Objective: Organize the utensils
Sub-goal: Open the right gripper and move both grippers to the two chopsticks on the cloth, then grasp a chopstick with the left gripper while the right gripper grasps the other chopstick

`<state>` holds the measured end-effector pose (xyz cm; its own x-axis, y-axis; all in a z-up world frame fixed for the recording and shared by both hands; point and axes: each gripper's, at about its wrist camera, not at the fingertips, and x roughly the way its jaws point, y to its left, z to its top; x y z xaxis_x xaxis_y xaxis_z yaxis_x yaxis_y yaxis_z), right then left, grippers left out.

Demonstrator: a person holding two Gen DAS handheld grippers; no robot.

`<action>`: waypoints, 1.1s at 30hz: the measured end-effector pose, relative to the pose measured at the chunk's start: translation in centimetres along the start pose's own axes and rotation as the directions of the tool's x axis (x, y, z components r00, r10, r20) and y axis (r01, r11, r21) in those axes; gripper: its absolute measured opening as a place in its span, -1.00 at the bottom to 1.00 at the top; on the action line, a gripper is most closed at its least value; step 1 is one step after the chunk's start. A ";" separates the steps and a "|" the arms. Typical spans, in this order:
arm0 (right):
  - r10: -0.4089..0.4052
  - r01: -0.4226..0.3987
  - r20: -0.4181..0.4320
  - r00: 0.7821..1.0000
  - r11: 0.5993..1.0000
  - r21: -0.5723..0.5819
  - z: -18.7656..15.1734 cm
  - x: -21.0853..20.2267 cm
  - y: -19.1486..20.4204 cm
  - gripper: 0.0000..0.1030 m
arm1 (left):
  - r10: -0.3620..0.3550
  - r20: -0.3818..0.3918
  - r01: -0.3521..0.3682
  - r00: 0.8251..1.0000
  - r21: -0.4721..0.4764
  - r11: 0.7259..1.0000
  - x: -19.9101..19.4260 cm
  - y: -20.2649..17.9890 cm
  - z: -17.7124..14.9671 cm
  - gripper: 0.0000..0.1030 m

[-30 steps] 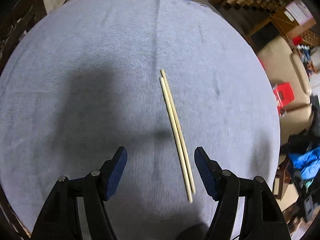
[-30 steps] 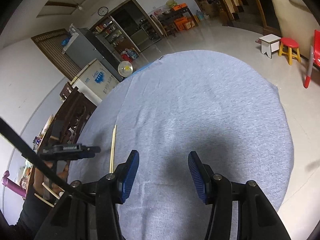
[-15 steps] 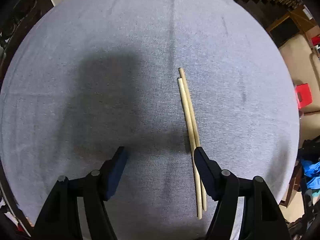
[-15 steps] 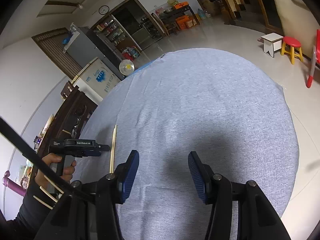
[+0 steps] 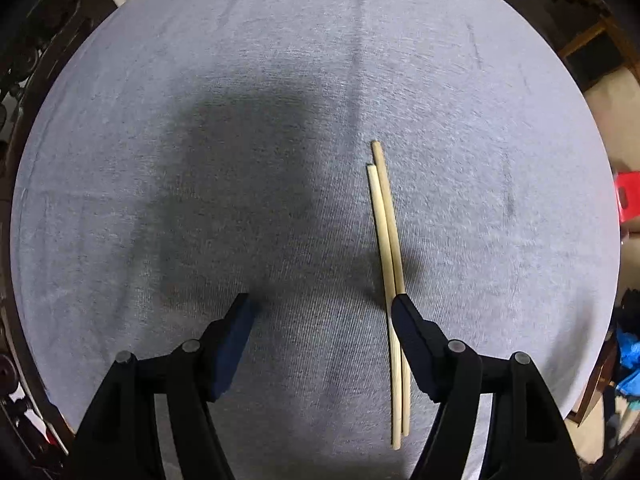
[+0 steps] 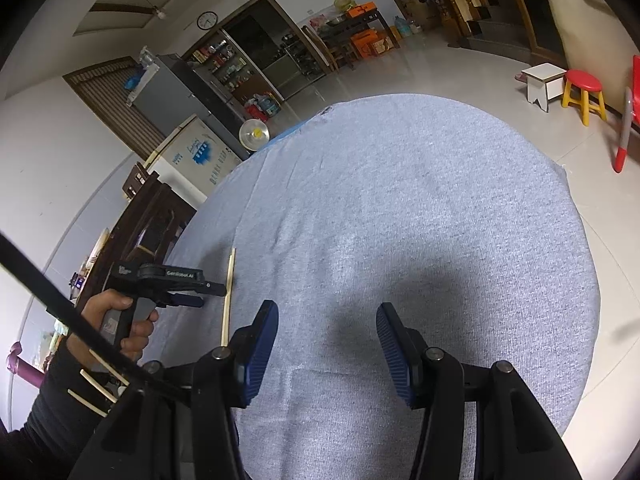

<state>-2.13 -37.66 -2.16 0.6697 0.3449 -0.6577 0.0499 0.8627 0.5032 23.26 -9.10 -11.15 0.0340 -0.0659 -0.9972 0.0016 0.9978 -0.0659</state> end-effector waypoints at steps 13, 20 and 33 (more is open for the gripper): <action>-0.001 0.001 -0.007 1.000 1.000 0.001 -0.1 0.0 -0.3 0.06 | 0.072 -0.032 -0.071 0.997 0.015 0.997 0.3 -1.2 3.6 0.18; -0.002 0.002 -0.020 1.000 1.000 -0.020 0.4 0.6 0.0 0.06 | 0.014 -0.065 -0.018 0.998 -0.061 0.998 -0.2 0.4 7.3 -0.05; 0.001 -0.009 -0.065 0.998 0.993 -0.117 3.3 3.3 2.3 0.06 | 0.034 -0.067 -0.036 0.997 -0.024 0.999 -0.4 -2.3 12.1 -0.63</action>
<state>2.64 -35.72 -1.31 0.6200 0.3692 -0.6923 -0.0428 0.8969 0.4401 35.29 -11.37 -10.17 -0.0334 -0.0314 -0.9990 -0.0234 0.9993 -0.0306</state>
